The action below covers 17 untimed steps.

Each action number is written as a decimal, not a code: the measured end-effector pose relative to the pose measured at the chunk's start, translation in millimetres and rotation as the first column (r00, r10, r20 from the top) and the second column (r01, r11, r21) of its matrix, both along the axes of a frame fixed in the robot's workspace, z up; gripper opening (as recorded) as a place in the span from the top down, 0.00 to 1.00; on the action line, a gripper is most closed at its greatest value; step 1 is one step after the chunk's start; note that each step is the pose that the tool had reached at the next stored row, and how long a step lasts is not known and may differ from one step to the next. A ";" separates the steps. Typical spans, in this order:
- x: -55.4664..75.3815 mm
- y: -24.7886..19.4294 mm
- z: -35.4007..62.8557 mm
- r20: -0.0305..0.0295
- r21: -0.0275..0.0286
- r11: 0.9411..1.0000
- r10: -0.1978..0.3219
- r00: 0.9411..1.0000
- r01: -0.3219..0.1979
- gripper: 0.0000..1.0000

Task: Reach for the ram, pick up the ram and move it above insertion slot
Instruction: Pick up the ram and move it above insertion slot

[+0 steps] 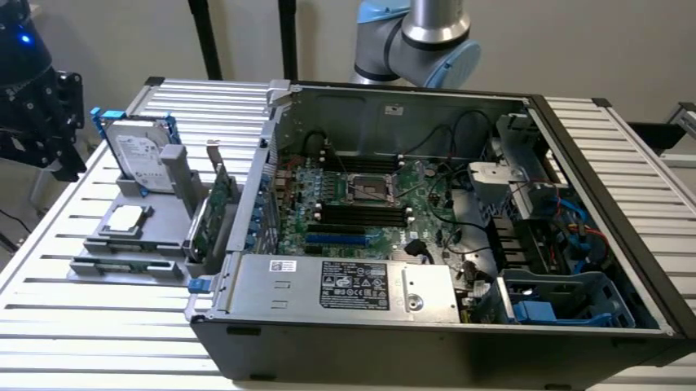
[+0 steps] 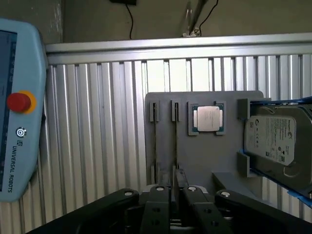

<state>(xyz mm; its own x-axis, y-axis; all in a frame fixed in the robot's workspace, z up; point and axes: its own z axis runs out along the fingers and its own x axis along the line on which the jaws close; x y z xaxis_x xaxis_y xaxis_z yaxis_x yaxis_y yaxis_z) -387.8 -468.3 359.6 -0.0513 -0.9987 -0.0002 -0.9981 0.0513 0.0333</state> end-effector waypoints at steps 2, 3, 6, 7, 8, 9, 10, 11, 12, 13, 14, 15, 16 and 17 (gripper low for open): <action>0.1 0.0 -0.1 0.000 0.000 1.000 0.000 1.000 0.000 0.70; 0.2 -0.1 -0.4 0.000 0.000 1.000 0.000 1.000 0.000 0.70; 0.3 -0.7 -3.8 0.000 0.001 1.000 0.000 1.000 0.000 0.64; 0.4 -0.8 -5.7 0.000 0.001 1.000 0.000 1.000 0.000 0.64; 0.4 -0.9 -7.5 0.000 0.001 1.000 0.000 1.000 0.000 0.64; 0.4 -1.1 -9.4 0.000 0.001 1.000 0.000 1.000 0.000 0.64; 0.4 -1.4 -11.2 0.000 0.001 1.000 0.000 1.000 0.000 0.64; 0.4 -1.6 -13.0 0.000 0.001 1.000 0.000 1.000 0.000 0.64; 0.4 -1.8 -14.7 0.000 0.001 1.000 0.000 1.000 0.000 0.64; 0.5 -2.0 -16.5 0.000 0.001 1.000 0.000 1.000 0.000 0.64; 0.5 -2.1 -18.4 0.000 0.001 1.000 0.000 1.000 0.000 0.64; 0.6 -2.3 -20.3 0.000 0.001 1.000 0.000 1.000 0.000 0.64; 0.6 -2.5 -22.1 0.000 0.001 1.000 0.000 1.000 0.000 0.64; 0.7 -2.6 -23.9 0.000 0.001 1.000 0.000 1.000 0.000 0.64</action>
